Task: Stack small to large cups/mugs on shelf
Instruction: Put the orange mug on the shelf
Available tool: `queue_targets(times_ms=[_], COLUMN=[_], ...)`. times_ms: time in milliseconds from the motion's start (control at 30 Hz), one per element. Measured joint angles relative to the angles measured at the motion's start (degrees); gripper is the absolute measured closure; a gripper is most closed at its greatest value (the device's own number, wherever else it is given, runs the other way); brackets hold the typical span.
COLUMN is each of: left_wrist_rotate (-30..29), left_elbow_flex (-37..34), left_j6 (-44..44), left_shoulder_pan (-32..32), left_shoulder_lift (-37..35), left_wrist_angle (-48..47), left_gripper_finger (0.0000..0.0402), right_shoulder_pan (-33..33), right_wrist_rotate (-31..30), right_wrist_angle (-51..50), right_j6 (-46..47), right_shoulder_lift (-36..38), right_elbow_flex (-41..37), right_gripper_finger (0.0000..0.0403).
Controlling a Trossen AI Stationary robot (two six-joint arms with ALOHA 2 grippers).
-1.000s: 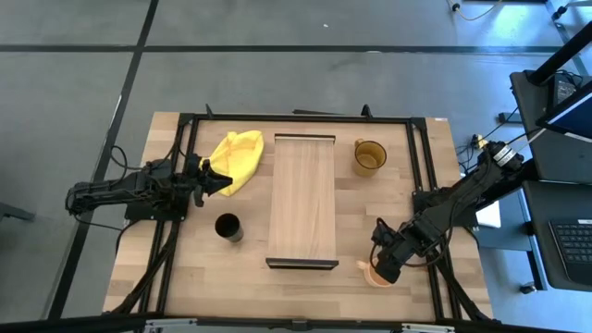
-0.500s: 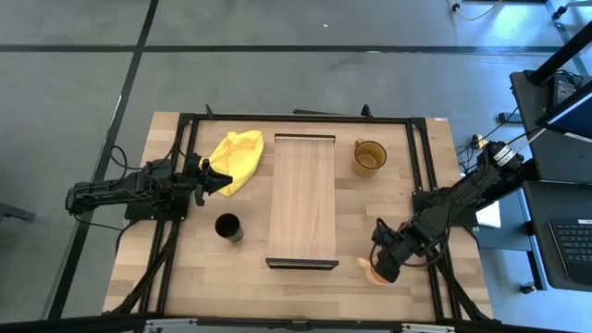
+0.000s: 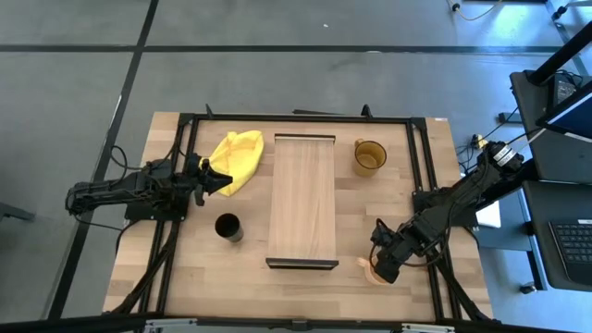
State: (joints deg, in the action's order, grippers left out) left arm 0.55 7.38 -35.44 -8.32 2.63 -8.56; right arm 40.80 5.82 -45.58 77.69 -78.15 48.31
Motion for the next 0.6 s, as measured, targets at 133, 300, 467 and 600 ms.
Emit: queue_targets(times_ms=[133, 300, 467, 600], left_wrist_rotate=[0.0, 0.0, 0.0, 0.0], left_elbow_flex=[0.0, 0.0, 0.0, 0.0], left_j6=[0.0, 0.0, 0.1, 0.1], left_shoulder_pan=[0.0, 0.0, 0.0, 0.0], left_shoulder_lift=[0.0, 0.0, 0.0, 0.0], left_wrist_angle=[0.0, 0.0, 0.0, 0.0], left_gripper_finger=[0.034, 0.034, 0.034, 0.034], right_shoulder_pan=[0.0, 0.0, 0.0, 0.0], right_wrist_rotate=[-0.1, -0.2, -0.4, -1.2], right_wrist_angle=[0.0, -0.3, -1.1, -1.1], right_j6=[-0.1, -0.1, -0.1, -0.1], right_shoulder_lift=[0.0, 0.0, 0.0, 0.0], right_elbow_flex=[0.0, 0.0, 0.0, 0.0], right_gripper_finger=[0.0299, 0.0317, 0.0357, 0.039])
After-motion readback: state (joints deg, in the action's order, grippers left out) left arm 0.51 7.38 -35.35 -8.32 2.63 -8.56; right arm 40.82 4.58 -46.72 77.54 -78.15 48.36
